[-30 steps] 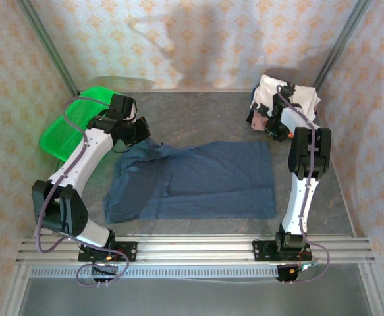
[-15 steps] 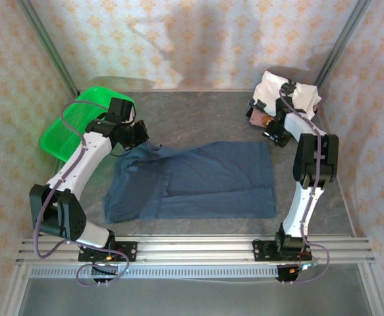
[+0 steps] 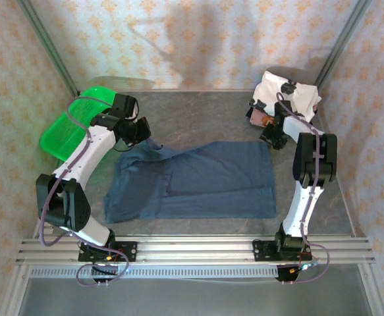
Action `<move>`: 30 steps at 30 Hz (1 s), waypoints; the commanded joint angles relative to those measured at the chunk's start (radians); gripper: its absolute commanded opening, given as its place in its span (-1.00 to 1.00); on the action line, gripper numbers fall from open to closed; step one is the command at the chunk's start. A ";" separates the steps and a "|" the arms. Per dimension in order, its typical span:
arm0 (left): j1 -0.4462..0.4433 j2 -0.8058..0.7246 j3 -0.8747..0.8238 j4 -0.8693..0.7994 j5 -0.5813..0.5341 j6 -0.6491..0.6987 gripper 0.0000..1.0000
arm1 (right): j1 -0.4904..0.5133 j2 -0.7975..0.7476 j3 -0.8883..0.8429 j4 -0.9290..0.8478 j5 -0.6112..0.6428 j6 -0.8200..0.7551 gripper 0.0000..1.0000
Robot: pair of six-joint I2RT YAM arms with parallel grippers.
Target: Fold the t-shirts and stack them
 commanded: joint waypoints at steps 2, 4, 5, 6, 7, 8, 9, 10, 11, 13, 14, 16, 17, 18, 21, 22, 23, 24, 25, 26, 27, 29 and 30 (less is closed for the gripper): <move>0.006 -0.009 0.020 -0.027 -0.014 0.013 -1.00 | -0.003 0.033 0.021 0.023 -0.018 -0.009 -0.11; 0.005 -0.007 0.020 -0.027 -0.018 0.013 -1.00 | -0.003 0.030 0.009 0.038 -0.027 -0.005 -0.13; 0.006 -0.006 0.023 -0.030 -0.021 0.014 -1.00 | -0.002 0.029 0.010 0.038 -0.030 -0.004 -0.16; 0.006 -0.001 0.025 -0.032 -0.024 0.015 -1.00 | -0.003 0.031 0.010 0.039 -0.034 -0.004 -0.20; 0.006 0.002 0.028 -0.031 -0.025 0.017 -1.00 | -0.003 0.032 0.012 0.039 -0.035 -0.004 -0.22; 0.005 0.005 0.029 -0.031 -0.025 0.016 -1.00 | -0.002 0.034 0.013 0.039 -0.037 -0.003 -0.24; 0.006 0.009 0.033 -0.029 -0.025 0.017 -1.00 | -0.003 0.036 0.016 0.039 -0.041 -0.003 -0.26; 0.006 0.017 0.038 -0.029 -0.024 0.019 -1.00 | -0.002 0.041 0.020 0.038 -0.043 -0.003 -0.28; 0.005 0.023 0.043 -0.028 -0.024 0.020 -1.00 | -0.003 0.043 0.023 0.039 -0.043 -0.002 -0.28; 0.005 0.037 0.060 -0.035 -0.027 0.026 -1.00 | -0.003 0.045 0.025 0.050 -0.056 0.001 -0.30; 0.005 0.046 0.071 -0.039 -0.028 0.031 -1.00 | -0.003 0.049 0.033 0.046 -0.057 0.001 -0.31; 0.006 0.066 0.097 -0.050 -0.032 0.043 -1.00 | -0.002 0.055 0.046 0.044 -0.066 0.004 -0.34; 0.005 0.075 0.110 -0.055 -0.030 0.049 -1.00 | -0.002 0.056 0.049 0.048 -0.073 0.007 -0.36; 0.006 0.086 0.125 -0.060 -0.028 0.056 -1.00 | 0.000 0.057 0.050 0.053 -0.078 0.015 -0.37; 0.006 0.115 0.161 -0.071 -0.023 0.061 -1.00 | 0.005 0.062 0.061 0.065 -0.101 0.030 -0.45; 0.006 0.123 0.171 -0.075 -0.023 0.061 -1.00 | 0.007 0.065 0.068 0.066 -0.106 0.034 -0.53; 0.005 0.130 0.181 -0.077 -0.022 0.060 -1.00 | 0.011 0.068 0.077 0.063 -0.110 0.036 -0.59; 0.005 0.139 0.191 -0.081 -0.022 0.091 -1.00 | 0.013 0.073 0.085 0.057 -0.116 0.036 -0.69; 0.005 0.144 0.201 -0.084 -0.024 0.096 -1.00 | 0.016 0.073 0.095 0.051 -0.115 0.036 -0.74; 0.006 0.151 0.213 -0.092 -0.026 0.105 -1.00 | 0.018 0.073 0.103 0.046 -0.111 0.036 -0.77; 0.005 0.157 0.227 -0.105 -0.032 0.114 -1.00 | 0.018 0.068 0.106 0.045 -0.112 0.036 -0.86; 0.008 0.169 0.254 -0.133 -0.054 0.127 -1.00 | 0.019 0.055 0.108 0.044 -0.100 0.033 -0.97; 0.012 0.175 0.268 -0.143 -0.062 0.132 -1.00 | 0.018 0.047 0.110 0.038 -0.087 0.031 -1.00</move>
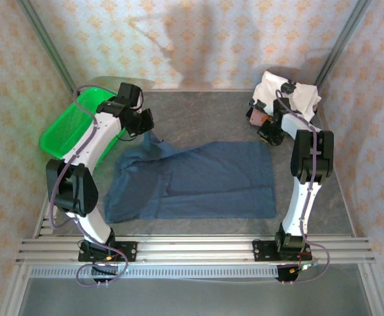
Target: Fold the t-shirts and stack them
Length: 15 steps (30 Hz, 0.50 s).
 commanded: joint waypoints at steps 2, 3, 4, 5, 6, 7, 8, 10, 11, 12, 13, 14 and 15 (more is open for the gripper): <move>0.016 0.015 0.079 -0.076 -0.068 0.059 -1.00 | 0.009 -0.023 0.039 0.006 0.017 -0.011 -1.00; 0.018 0.018 0.091 -0.083 -0.083 0.065 -1.00 | 0.009 -0.035 0.038 0.006 0.025 -0.015 -1.00; 0.021 0.020 0.104 -0.091 -0.095 0.074 -1.00 | 0.009 -0.046 0.036 0.009 0.033 -0.017 -1.00; 0.023 0.022 0.122 -0.101 -0.108 0.085 -1.00 | 0.009 -0.057 0.032 0.011 0.041 -0.020 -1.00; 0.023 0.028 0.142 -0.114 -0.120 0.099 -1.00 | 0.009 -0.071 0.030 0.013 0.052 -0.023 -1.00; 0.024 0.033 0.158 -0.127 -0.131 0.113 -1.00 | 0.009 -0.083 0.026 0.017 0.061 -0.024 -1.00; 0.025 0.038 0.176 -0.139 -0.147 0.129 -1.00 | 0.009 -0.095 0.021 0.020 0.073 -0.027 -1.00; 0.025 0.050 0.204 -0.159 -0.173 0.163 -1.00 | 0.009 -0.120 0.009 0.035 0.092 -0.036 -1.00; 0.024 0.055 0.217 -0.168 -0.193 0.180 -1.00 | 0.009 -0.129 0.004 0.040 0.099 -0.038 -1.00; 0.024 0.059 0.228 -0.176 -0.213 0.197 -1.00 | 0.009 -0.135 0.001 0.044 0.103 -0.042 -1.00; 0.024 0.062 0.236 -0.180 -0.226 0.211 -1.00 | 0.009 -0.140 0.001 0.044 0.105 -0.044 -1.00; 0.025 0.064 0.242 -0.182 -0.243 0.224 -1.00 | 0.010 -0.145 0.000 0.047 0.108 -0.047 -1.00; 0.025 0.066 0.248 -0.182 -0.253 0.236 -1.00 | 0.009 -0.152 -0.002 0.053 0.110 -0.049 -1.00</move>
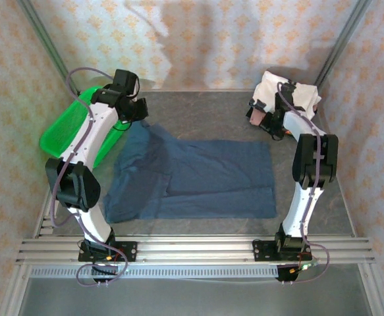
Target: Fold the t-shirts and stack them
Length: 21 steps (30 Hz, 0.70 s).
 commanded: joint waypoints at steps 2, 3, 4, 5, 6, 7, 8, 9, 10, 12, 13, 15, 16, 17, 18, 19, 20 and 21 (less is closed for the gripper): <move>0.006 0.019 0.049 -0.060 -0.094 0.094 -1.00 | 0.000 -0.061 -0.018 0.041 0.052 -0.026 -1.00; 0.006 0.023 0.055 -0.064 -0.099 0.100 -1.00 | 0.000 -0.069 -0.026 0.051 0.052 -0.026 -1.00; 0.006 0.025 0.061 -0.067 -0.103 0.104 -1.00 | 0.000 -0.076 -0.030 0.058 0.052 -0.026 -1.00; 0.006 0.027 0.062 -0.067 -0.107 0.105 -1.00 | 0.000 -0.078 -0.032 0.061 0.047 -0.027 -1.00; 0.006 0.027 0.060 -0.066 -0.106 0.106 -1.00 | 0.000 -0.078 -0.031 0.059 0.042 -0.029 -1.00; 0.006 0.026 0.059 -0.062 -0.100 0.104 -1.00 | 0.000 -0.075 -0.027 0.047 0.041 -0.031 -1.00; 0.007 0.030 0.058 -0.061 -0.091 0.101 -1.00 | 0.000 -0.064 -0.020 0.028 0.040 -0.031 -1.00; 0.006 0.033 0.058 -0.056 -0.080 0.094 -1.00 | 0.000 -0.054 -0.014 0.015 0.026 -0.035 -0.98; 0.006 0.035 0.056 -0.054 -0.072 0.090 -1.00 | 0.000 -0.045 -0.012 0.006 0.009 -0.040 -0.82; 0.007 0.038 0.051 -0.045 -0.059 0.081 -1.00 | 0.002 -0.019 -0.012 -0.018 -0.015 -0.045 -0.52; 0.006 0.037 0.046 -0.042 -0.055 0.078 -1.00 | 0.003 -0.015 -0.020 -0.018 -0.024 -0.046 -0.45; 0.007 0.036 0.038 -0.034 -0.044 0.078 -1.00 | 0.002 -0.003 -0.042 -0.011 -0.040 -0.046 -0.35; 0.007 0.036 0.035 -0.035 -0.043 0.078 -1.00 | 0.003 0.003 -0.047 -0.013 -0.043 -0.048 -0.32; 0.006 0.036 0.033 -0.034 -0.041 0.078 -1.00 | 0.003 0.010 -0.054 -0.015 -0.042 -0.051 -0.27; 0.006 0.036 0.031 -0.033 -0.038 0.077 -1.00 | 0.006 0.015 -0.063 -0.012 -0.041 -0.054 -0.24; 0.006 0.037 0.027 -0.030 -0.036 0.076 -1.00 | 0.007 0.019 -0.070 -0.006 -0.045 -0.054 -0.24; 0.006 0.035 0.024 -0.028 -0.034 0.074 -1.00 | 0.007 0.025 -0.076 0.001 -0.048 -0.057 -0.26; 0.006 0.036 0.020 -0.027 -0.033 0.072 -1.00 | 0.011 0.033 -0.075 -0.002 -0.036 -0.062 -0.29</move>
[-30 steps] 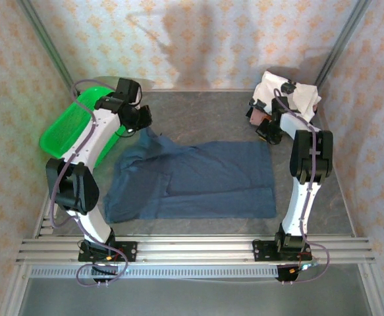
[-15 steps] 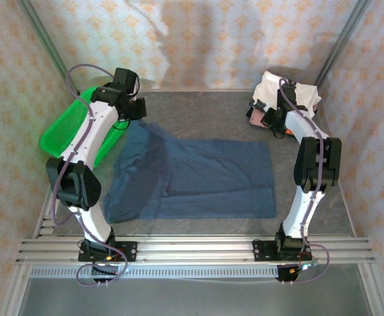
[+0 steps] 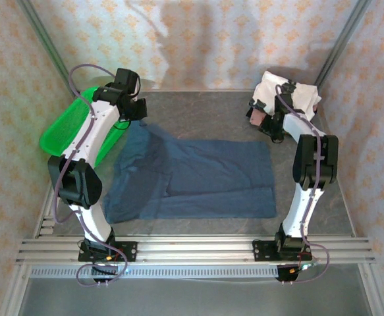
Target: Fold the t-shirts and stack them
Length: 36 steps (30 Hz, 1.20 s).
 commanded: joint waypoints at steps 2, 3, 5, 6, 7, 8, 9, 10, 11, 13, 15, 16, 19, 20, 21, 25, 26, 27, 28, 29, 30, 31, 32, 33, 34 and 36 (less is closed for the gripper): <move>0.006 0.005 -0.017 0.003 0.016 -0.003 -1.00 | 0.011 0.043 -0.021 -0.018 0.006 -0.021 -0.32; 0.006 0.004 -0.019 0.004 0.019 -0.005 -1.00 | 0.012 0.049 -0.021 -0.018 0.007 -0.024 -0.32; 0.006 0.005 -0.023 0.007 0.021 -0.010 -1.00 | 0.013 0.061 -0.021 -0.023 0.020 -0.027 -0.34; 0.006 0.005 -0.024 0.008 0.021 -0.011 -1.00 | 0.013 0.065 -0.023 -0.024 0.026 -0.029 -0.35; 0.006 0.005 -0.023 0.008 0.021 -0.010 -1.00 | 0.013 0.067 -0.024 -0.025 0.031 -0.032 -0.36; 0.007 0.004 -0.025 0.008 0.019 -0.011 -1.00 | 0.013 0.071 -0.026 -0.026 0.034 -0.032 -0.36; 0.007 0.005 -0.026 0.010 0.019 -0.011 -1.00 | 0.015 0.075 -0.027 -0.029 0.037 -0.033 -0.37; 0.006 0.005 -0.026 0.011 0.018 -0.011 -1.00 | 0.015 0.077 -0.027 -0.034 0.042 -0.034 -0.37; 0.006 0.005 -0.026 0.009 0.020 -0.012 -1.00 | 0.015 0.080 -0.028 -0.038 0.046 -0.035 -0.38; 0.006 0.006 -0.028 0.010 0.020 -0.014 -1.00 | 0.015 0.079 -0.035 -0.042 0.060 -0.037 -0.38; 0.007 0.007 -0.030 0.012 0.020 -0.014 -1.00 | 0.015 0.081 -0.039 -0.043 0.075 -0.041 -0.38; 0.006 0.009 -0.030 0.012 0.020 -0.016 -1.00 | 0.015 0.084 -0.035 -0.050 0.079 -0.043 -0.38; 0.006 0.010 -0.034 0.015 0.021 -0.013 -1.00 | 0.018 0.096 -0.024 -0.063 0.084 -0.046 -0.40; 0.006 0.011 -0.035 0.016 0.020 -0.015 -1.00 | 0.022 0.100 -0.019 -0.066 0.094 -0.047 -0.41; 0.006 0.012 -0.037 0.015 0.020 -0.014 -1.00 | 0.026 0.107 -0.013 -0.076 0.104 -0.047 -0.43; 0.007 0.009 -0.043 0.016 0.016 -0.010 -1.00 | 0.049 0.130 0.027 -0.123 0.143 -0.058 -0.66; 0.007 0.007 -0.047 0.017 0.016 -0.008 -1.00 | 0.052 0.131 0.029 -0.126 0.144 -0.057 -0.71; 0.008 0.006 -0.049 0.016 0.015 -0.007 -1.00 | 0.054 0.134 0.034 -0.128 0.146 -0.054 -0.75; 0.008 0.004 -0.053 0.017 0.013 -0.006 -1.00 | 0.057 0.138 0.040 -0.134 0.148 -0.051 -0.80; 0.007 0.005 -0.056 0.017 0.014 -0.005 -1.00 | 0.058 0.142 0.046 -0.138 0.146 -0.047 -0.85; 0.007 0.003 -0.059 0.016 0.015 -0.004 -1.00 | 0.058 0.143 0.050 -0.138 0.142 -0.044 -0.90; 0.009 0.002 -0.062 0.016 0.016 -0.002 -1.00 | 0.058 0.143 0.056 -0.139 0.143 -0.039 -0.99; 0.009 0.000 -0.066 0.016 0.016 -0.002 -1.00 | 0.058 0.141 0.060 -0.141 0.145 -0.034 -1.00; 0.010 -0.002 -0.070 0.019 0.017 -0.001 -1.00 | 0.058 0.135 0.065 -0.140 0.147 -0.031 -1.00; 0.011 -0.004 -0.073 0.019 0.017 0.000 -1.00 | 0.058 0.129 0.073 -0.141 0.147 -0.027 -1.00; 0.013 -0.010 -0.081 0.023 0.018 0.001 -1.00 | 0.058 0.113 0.090 -0.143 0.141 -0.022 -1.00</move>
